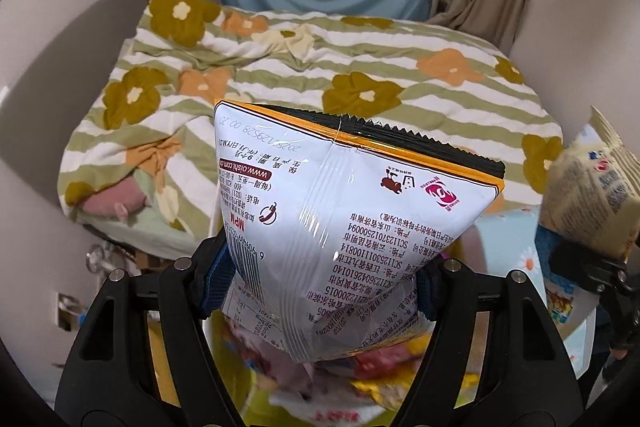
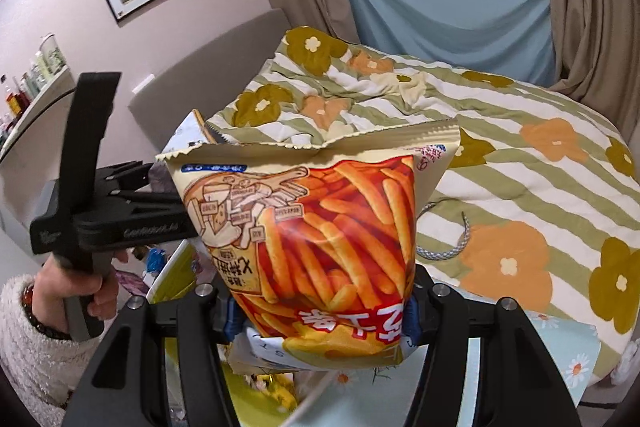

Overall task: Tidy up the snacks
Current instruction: 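Release white bag from left tool while right tool drops fries bag into box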

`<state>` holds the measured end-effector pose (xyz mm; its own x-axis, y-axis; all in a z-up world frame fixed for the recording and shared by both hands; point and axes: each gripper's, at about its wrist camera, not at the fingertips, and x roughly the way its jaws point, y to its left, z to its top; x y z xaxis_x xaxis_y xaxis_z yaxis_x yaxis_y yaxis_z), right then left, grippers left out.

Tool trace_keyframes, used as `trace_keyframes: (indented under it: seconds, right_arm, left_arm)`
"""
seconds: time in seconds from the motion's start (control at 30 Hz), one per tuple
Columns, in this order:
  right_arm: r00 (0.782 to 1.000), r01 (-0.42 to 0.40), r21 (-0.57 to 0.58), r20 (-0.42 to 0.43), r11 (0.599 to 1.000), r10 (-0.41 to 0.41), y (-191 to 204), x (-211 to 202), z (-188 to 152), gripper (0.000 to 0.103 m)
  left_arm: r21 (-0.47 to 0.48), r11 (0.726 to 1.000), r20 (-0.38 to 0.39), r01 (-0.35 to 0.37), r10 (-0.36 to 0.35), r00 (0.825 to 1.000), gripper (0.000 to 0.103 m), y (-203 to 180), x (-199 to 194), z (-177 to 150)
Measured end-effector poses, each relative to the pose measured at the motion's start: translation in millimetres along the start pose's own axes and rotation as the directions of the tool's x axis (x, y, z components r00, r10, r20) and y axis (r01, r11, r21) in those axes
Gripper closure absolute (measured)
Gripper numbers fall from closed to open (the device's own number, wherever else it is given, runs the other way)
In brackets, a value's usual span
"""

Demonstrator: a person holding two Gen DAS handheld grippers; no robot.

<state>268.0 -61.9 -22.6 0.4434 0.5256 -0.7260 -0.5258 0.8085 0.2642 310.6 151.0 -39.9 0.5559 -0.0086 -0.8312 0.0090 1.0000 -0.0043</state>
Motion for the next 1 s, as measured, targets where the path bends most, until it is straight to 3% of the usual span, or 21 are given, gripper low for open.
trace_keyframes:
  seconds: [0.1,0.17,0.2,0.23,0.47,0.9,0.97,1.0]
  right_arm:
    - [1.0,0.017,0.028,-0.008,0.999,-0.017,0.3,10.2,0.3,0.047]
    - [1.0,0.025,0.048,-0.018,0.999,-0.024,-0.6,18.2,0.8,0.047]
    - [0.999,0.028,0.055,-0.022,0.998,-0.027,-1.1,20.1,-0.3,0.047]
    - [0.999,0.032,0.062,-0.029,0.998,-0.03,-1.3,24.2,-0.7,0.047]
    - [0.998,0.046,0.077,-0.046,0.996,-0.043,2.6,39.1,0.1,0.047]
    - [0.993,0.087,0.056,-0.083,0.995,-0.082,7.8,64.6,29.3,0.046]
    - [0.992,0.084,0.051,-0.104,0.995,-0.078,8.6,75.0,30.8,0.041]
    - [0.991,0.082,0.051,-0.113,0.995,-0.076,8.2,80.1,30.9,0.027]
  left_arm:
    - [0.019,1.0,-0.036,0.011,-0.011,0.999,0.029,5.6,21.9,3.7]
    - [0.033,0.999,-0.05,0.009,-0.008,0.999,0.016,7.3,29.9,2.5]
    - [0.037,0.999,-0.047,0.006,-0.004,0.999,0.004,8.5,32.9,0.2]
    - [0.037,0.999,-0.043,0.008,-0.006,0.999,0.0,10.1,34.0,-1.2]
    - [0.026,0.999,-0.051,0.027,-0.026,0.998,0.0,22.4,38.2,-19.0]
    - [-0.017,0.999,-0.005,0.028,-0.028,1.0,0.0,49.1,-1.3,-56.2]
    - [-0.018,1.0,-0.007,0.026,-0.026,1.0,0.0,52.7,-1.0,-59.6]
    - [-0.019,0.999,-0.01,0.031,-0.031,0.999,0.0,54.6,0.1,-62.1]
